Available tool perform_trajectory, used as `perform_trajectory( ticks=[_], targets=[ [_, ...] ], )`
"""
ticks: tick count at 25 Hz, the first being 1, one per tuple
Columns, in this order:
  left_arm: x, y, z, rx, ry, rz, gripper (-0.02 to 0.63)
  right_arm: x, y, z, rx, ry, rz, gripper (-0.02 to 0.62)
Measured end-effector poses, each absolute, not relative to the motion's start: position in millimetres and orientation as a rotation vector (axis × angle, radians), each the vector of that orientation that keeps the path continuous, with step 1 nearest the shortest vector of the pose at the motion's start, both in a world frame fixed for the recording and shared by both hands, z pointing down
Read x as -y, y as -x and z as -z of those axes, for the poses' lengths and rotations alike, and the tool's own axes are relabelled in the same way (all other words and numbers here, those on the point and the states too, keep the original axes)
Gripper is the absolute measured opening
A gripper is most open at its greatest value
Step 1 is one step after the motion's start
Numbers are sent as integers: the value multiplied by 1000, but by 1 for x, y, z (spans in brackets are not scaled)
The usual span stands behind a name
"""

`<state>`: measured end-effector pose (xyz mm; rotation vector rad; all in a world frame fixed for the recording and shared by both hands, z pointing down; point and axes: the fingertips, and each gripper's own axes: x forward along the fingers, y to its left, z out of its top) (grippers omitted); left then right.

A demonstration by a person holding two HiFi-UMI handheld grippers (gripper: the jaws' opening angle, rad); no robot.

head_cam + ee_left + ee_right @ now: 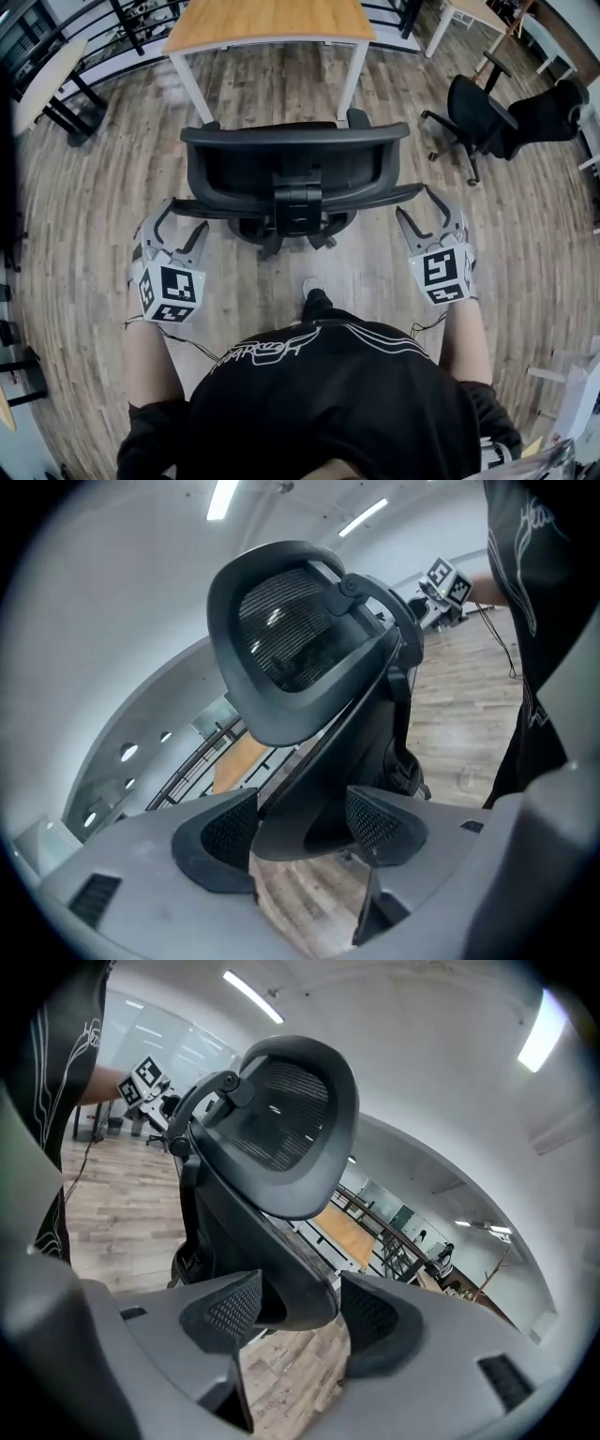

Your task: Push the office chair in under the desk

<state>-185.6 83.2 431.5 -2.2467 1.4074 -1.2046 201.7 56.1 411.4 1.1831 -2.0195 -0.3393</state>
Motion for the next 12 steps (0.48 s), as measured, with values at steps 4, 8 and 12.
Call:
perform_trajectory(
  ticks=[4,8,12],
  targets=[
    [-75,186,-435,-1385,2184,1262,275,-48,-204,-422,2007,-1148,357,268],
    [-71,189,-434,-1404,2152,1266,275,-46,-201,-421,2048,-1124,325,268],
    [-69,189,-437,-1404,2133,1268,272,-44,-203,-422,2043,-1099,337,268]
  ],
)
